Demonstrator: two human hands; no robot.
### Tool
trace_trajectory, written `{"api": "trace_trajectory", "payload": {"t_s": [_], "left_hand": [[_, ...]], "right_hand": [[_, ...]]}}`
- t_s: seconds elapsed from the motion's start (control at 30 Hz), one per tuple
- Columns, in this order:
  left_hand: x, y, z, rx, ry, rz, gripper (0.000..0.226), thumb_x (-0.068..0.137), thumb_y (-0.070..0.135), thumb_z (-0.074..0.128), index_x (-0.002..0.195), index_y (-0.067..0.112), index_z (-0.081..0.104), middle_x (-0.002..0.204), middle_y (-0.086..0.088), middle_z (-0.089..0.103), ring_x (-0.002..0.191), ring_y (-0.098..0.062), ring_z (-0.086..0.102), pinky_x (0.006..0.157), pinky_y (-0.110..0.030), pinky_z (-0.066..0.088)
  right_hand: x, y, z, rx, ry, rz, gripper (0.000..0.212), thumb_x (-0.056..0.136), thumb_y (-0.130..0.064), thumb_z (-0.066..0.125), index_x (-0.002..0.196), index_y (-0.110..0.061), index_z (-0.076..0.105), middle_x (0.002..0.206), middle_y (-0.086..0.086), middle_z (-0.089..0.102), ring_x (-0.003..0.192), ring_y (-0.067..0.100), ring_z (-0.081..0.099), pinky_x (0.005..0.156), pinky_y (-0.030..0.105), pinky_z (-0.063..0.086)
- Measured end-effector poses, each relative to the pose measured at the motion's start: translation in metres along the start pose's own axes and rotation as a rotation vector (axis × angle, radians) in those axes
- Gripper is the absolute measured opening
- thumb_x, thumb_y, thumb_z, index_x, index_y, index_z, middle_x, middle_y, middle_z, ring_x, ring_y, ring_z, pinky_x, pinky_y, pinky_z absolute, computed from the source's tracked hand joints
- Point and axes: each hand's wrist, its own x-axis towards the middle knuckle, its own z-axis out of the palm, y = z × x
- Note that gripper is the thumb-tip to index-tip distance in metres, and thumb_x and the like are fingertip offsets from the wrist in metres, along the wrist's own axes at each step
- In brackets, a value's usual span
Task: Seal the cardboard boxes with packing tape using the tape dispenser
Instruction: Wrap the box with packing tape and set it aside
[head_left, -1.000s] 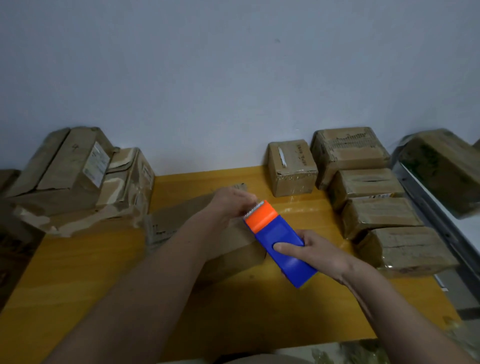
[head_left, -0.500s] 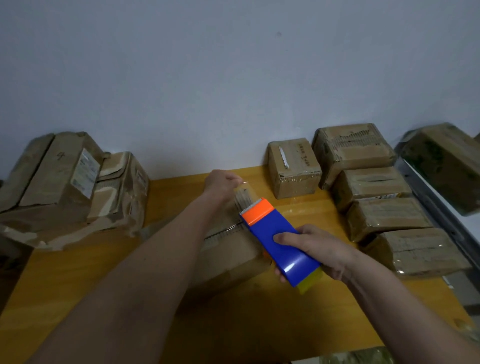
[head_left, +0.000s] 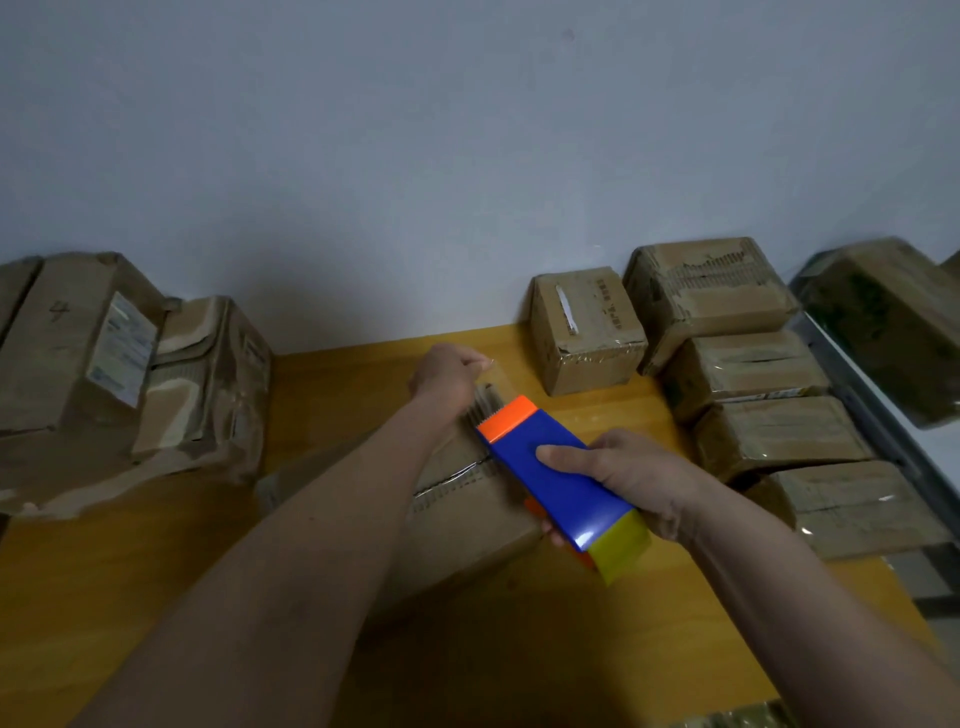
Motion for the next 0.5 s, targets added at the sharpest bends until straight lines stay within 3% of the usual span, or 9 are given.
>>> {"api": "trace_trajectory", "payload": {"t_s": [0.17,0.27,0.33,0.4,0.43,0.47,0.5], "left_hand": [[0.008,-0.009,0.001,0.02,-0.043,-0.062,0.014,0.09,0.027,0.066,0.1,0.021,0.075,0.115,-0.001,0.07,0.106,-0.02,0.063,0.096,-0.035,0.049],[0.01,-0.016,0.004,-0.035,-0.086,-0.082,0.019,0.088,0.025,0.069,0.104,0.016,0.074,0.119,-0.004,0.068,0.11,-0.02,0.061,0.097,-0.031,0.047],[0.013,-0.014,0.004,-0.017,-0.103,-0.134,0.04,0.086,0.029,0.071,0.123,0.015,0.065,0.132,-0.008,0.06,0.119,-0.023,0.056,0.101,-0.032,0.043],[0.015,-0.013,0.001,0.087,-0.061,-0.224,0.087,0.08,0.035,0.077,0.15,0.019,0.028,0.149,-0.014,0.036,0.134,-0.031,0.04,0.106,-0.04,0.038],[0.013,-0.014,-0.003,0.12,0.028,-0.236,0.097,0.077,0.034,0.079,0.152,0.021,0.019,0.149,-0.014,0.033,0.135,-0.032,0.037,0.104,-0.042,0.038],[0.01,-0.016,-0.006,0.11,0.146,-0.184,0.089,0.077,0.031,0.08,0.148,0.02,0.028,0.143,-0.012,0.041,0.13,-0.03,0.042,0.1,-0.04,0.04],[0.007,-0.018,-0.007,0.069,0.244,-0.075,0.064,0.078,0.027,0.078,0.135,0.018,0.048,0.131,-0.009,0.055,0.121,-0.027,0.051,0.094,-0.037,0.043]], "right_hand": [[0.007,-0.01,0.003,-0.046,0.03,0.025,0.058,0.077,-0.035,0.071,0.109,0.011,0.057,0.087,0.025,0.071,0.068,0.032,0.07,0.062,0.036,0.059],[0.008,-0.012,0.003,-0.055,0.038,0.024,0.054,0.079,-0.036,0.07,0.107,0.009,0.059,0.088,0.023,0.072,0.068,0.03,0.07,0.061,0.034,0.058],[0.007,-0.011,0.004,-0.032,0.052,0.011,0.053,0.082,-0.035,0.068,0.108,0.01,0.059,0.087,0.024,0.071,0.065,0.028,0.069,0.057,0.032,0.057],[0.006,-0.009,0.004,-0.012,0.07,-0.011,0.054,0.084,-0.034,0.066,0.108,0.013,0.059,0.086,0.026,0.07,0.061,0.028,0.068,0.054,0.03,0.056],[0.006,-0.009,0.004,-0.007,0.074,-0.02,0.054,0.084,-0.034,0.066,0.107,0.014,0.059,0.086,0.027,0.07,0.06,0.028,0.068,0.053,0.03,0.056],[0.006,-0.009,0.004,0.001,0.076,-0.025,0.055,0.084,-0.034,0.066,0.107,0.015,0.059,0.086,0.027,0.07,0.06,0.028,0.067,0.053,0.03,0.056],[0.006,-0.01,0.004,0.01,0.077,-0.025,0.054,0.084,-0.034,0.065,0.107,0.015,0.059,0.086,0.027,0.07,0.06,0.028,0.067,0.053,0.03,0.056]]}}
